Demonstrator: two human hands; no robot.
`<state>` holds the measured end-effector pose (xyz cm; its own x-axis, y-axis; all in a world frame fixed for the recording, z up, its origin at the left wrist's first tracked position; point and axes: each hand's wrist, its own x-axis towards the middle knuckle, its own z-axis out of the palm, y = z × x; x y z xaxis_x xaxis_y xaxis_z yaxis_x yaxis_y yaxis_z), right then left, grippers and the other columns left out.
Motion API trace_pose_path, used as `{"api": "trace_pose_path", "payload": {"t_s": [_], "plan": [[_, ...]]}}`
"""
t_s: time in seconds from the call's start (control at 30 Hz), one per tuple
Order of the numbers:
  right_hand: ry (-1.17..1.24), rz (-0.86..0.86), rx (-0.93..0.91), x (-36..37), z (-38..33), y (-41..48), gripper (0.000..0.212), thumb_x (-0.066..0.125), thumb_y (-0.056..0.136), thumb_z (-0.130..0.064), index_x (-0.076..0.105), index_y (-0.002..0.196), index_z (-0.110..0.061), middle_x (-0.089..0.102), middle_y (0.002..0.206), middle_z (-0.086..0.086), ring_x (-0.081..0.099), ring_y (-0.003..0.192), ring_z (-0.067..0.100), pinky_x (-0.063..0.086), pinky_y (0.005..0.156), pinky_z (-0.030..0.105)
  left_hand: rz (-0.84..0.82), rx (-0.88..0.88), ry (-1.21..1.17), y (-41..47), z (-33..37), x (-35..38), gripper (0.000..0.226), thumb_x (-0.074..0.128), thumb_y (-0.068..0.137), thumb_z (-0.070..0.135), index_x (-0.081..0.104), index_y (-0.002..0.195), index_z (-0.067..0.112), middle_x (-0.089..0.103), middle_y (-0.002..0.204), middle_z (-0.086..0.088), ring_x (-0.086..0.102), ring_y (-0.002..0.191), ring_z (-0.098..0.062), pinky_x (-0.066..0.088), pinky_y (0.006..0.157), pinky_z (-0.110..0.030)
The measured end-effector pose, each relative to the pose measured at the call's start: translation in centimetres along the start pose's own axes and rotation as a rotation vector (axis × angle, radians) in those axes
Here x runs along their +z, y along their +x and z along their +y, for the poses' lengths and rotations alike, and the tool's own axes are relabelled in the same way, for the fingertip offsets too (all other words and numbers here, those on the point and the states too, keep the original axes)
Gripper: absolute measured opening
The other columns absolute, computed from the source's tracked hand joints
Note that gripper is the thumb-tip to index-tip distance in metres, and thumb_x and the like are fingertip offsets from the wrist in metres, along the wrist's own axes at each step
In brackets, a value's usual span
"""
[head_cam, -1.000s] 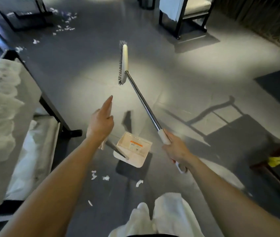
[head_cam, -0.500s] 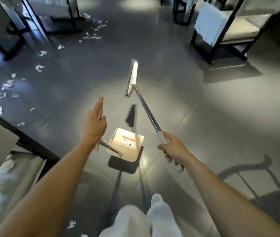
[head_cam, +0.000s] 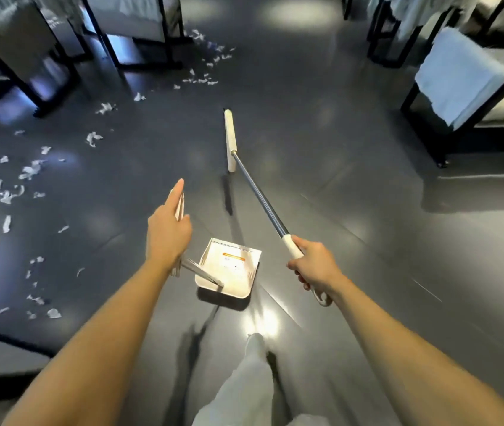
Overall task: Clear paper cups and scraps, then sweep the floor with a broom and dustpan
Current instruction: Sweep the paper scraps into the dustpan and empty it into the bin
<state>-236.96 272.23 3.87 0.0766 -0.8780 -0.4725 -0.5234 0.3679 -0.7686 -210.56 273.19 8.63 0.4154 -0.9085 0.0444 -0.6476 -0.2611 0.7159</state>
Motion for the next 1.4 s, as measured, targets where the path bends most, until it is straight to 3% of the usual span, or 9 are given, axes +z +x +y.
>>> {"api": "trace_pose_path", "payload": {"t_s": [0.23, 0.33, 0.43, 0.53, 0.67, 0.77, 0.87, 1.17, 1.4], "plan": [[0.051, -0.008, 0.003, -5.9, -9.7, 18.2, 0.059, 0.064, 0.083, -0.003, 0.057, 0.130, -0.037, 0.053, 0.059, 0.004, 0.040, 0.037, 0.014, 0.039, 0.036, 0.021, -0.007, 0.005, -0.013, 20.6, 5.1, 4.1, 0.071, 0.050, 0.090, 0.003, 0.031, 0.148, 0.040, 0.056, 0.136, -0.007, 0.054, 0.120, -0.028, 0.041, 0.097, -0.032], [0.081, -0.002, -0.019, -8.7, -13.2, 27.8, 0.058, 0.064, 0.083, -0.004, 0.057, 0.128, -0.039, 0.052, 0.058, 0.003, 0.039, 0.035, 0.013, 0.039, 0.036, 0.021, 0.019, -0.002, 0.014, 29.8, 6.7, 7.5, 0.071, 0.050, 0.092, 0.004, 0.028, 0.148, 0.041, 0.054, 0.137, -0.009, 0.051, 0.123, -0.030, 0.041, 0.101, -0.039], [0.076, -0.025, -0.032, -12.1, -16.8, 38.4, 0.057, 0.065, 0.083, -0.005, 0.057, 0.128, -0.039, 0.054, 0.059, 0.003, 0.040, 0.034, 0.012, 0.039, 0.036, 0.020, 0.071, -0.019, 0.040, 40.1, 8.5, 11.6, 0.071, 0.052, 0.093, 0.006, 0.025, 0.149, 0.041, 0.057, 0.128, -0.015, 0.055, 0.111, -0.033, 0.044, 0.095, -0.044], [0.075, -0.033, -0.039, -16.0, -21.1, 48.5, 0.056, 0.067, 0.083, -0.007, 0.057, 0.129, -0.037, 0.054, 0.057, 0.000, 0.040, 0.033, 0.011, 0.039, 0.036, 0.019, 0.094, -0.029, 0.045, 50.5, 11.1, 15.3, 0.073, 0.053, 0.092, 0.005, 0.025, 0.150, 0.039, 0.060, 0.118, -0.017, 0.055, 0.095, -0.026, 0.043, 0.083, -0.036], [0.092, -0.058, -0.024, -20.1, -27.8, 60.7, 0.058, 0.067, 0.084, -0.006, 0.053, 0.135, -0.031, 0.050, 0.055, 0.000, 0.039, 0.036, 0.011, 0.036, 0.034, 0.017, 0.101, 0.016, 0.108, 62.6, 14.5, 18.8, 0.074, 0.053, 0.091, 0.006, 0.025, 0.150, 0.040, 0.060, 0.112, -0.019, 0.056, 0.099, -0.036, 0.042, 0.081, -0.038], [0.133, -0.083, -0.026, -22.1, -32.6, 68.8, 0.054, 0.066, 0.086, -0.004, 0.055, 0.133, -0.029, 0.046, 0.053, 0.001, 0.038, 0.035, 0.010, 0.034, 0.034, 0.017, 0.129, -0.016, 0.094, 70.8, 16.2, 20.6, 0.073, 0.052, 0.092, 0.007, 0.024, 0.148, 0.045, 0.060, 0.105, -0.016, 0.057, 0.095, -0.035, 0.040, 0.078, -0.036], [0.155, -0.089, -0.020, -23.4, -36.6, 77.9, 0.047, 0.064, 0.088, -0.006, 0.057, 0.130, -0.028, 0.045, 0.050, 0.000, 0.038, 0.034, 0.008, 0.034, 0.034, 0.018, 0.177, -0.052, 0.083, 80.3, 17.2, 22.9, 0.071, 0.054, 0.093, 0.011, 0.025, 0.148, 0.045, 0.061, 0.106, -0.017, 0.056, 0.099, -0.037, 0.037, 0.079, -0.033], [0.114, -0.076, -0.005, -27.8, -50.9, 107.2, 0.052, 0.060, 0.092, -0.004, 0.045, 0.141, -0.012, 0.043, 0.048, 0.003, 0.035, 0.025, 0.006, 0.031, 0.029, 0.016, 0.162, -0.056, -0.050, 111.9, 22.1, 31.0, 0.069, 0.056, 0.091, 0.009, 0.033, 0.145, 0.044, 0.063, 0.121, -0.012, 0.056, 0.113, -0.030, 0.039, 0.089, -0.029], [0.090, -0.102, -0.007, -36.1, -60.5, 126.3, 0.053, 0.058, 0.093, -0.004, 0.044, 0.143, -0.016, 0.043, 0.055, 0.005, 0.036, 0.033, 0.007, 0.033, 0.031, 0.017, 0.161, -0.008, -0.028, 135.0, 29.5, 37.2, 0.069, 0.055, 0.091, 0.007, 0.033, 0.146, 0.043, 0.061, 0.128, -0.010, 0.055, 0.116, -0.028, 0.037, 0.089, -0.027]]}}
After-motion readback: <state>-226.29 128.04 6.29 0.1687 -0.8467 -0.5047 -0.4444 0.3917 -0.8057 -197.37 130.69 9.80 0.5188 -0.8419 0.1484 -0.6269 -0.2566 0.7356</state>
